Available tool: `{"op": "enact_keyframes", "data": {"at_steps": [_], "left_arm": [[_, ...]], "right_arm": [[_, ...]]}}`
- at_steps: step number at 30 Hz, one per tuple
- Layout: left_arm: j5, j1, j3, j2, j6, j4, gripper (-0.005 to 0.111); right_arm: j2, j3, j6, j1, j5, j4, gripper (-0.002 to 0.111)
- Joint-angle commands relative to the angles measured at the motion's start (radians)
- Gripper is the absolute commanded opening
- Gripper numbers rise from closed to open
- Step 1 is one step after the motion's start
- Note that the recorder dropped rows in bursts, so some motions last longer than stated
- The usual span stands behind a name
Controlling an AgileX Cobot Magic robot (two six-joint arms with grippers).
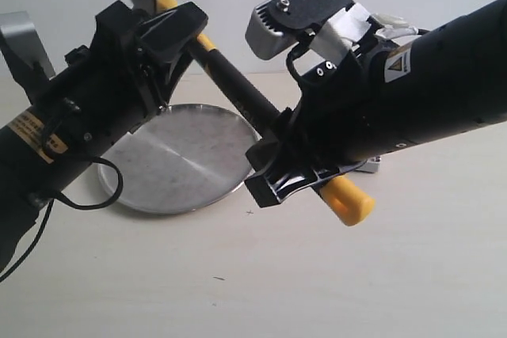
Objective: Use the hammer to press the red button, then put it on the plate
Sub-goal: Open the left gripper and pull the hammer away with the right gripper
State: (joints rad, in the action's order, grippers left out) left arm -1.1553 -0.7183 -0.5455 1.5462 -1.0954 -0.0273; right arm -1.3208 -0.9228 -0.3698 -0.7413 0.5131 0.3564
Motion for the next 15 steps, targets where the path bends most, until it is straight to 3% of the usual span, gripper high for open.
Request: {"op": "enact_keyframes", "data": {"at_steps": [1, 5, 10, 15], "left_arm": [[-0.002, 0.000, -0.006, -0.001, 0.015, -0.039, 0.057], [0.002, 0.000, -0.006, -0.001, 0.015, -0.044, 0.067], [0.026, 0.000, -0.006, -0.001, 0.015, -0.061, 0.067], [0.032, 0.000, -0.006, -0.001, 0.015, -0.099, 0.067]], "right_arm": [[0.018, -0.012, -0.018, -0.003, -0.038, 0.001, 0.000], [0.018, -0.012, -0.018, -0.003, -0.044, 0.003, 0.000], [0.018, -0.012, 0.023, -0.003, -0.062, -0.019, 0.000], [0.018, -0.012, 0.184, -0.003, -0.091, -0.162, 0.000]]}}
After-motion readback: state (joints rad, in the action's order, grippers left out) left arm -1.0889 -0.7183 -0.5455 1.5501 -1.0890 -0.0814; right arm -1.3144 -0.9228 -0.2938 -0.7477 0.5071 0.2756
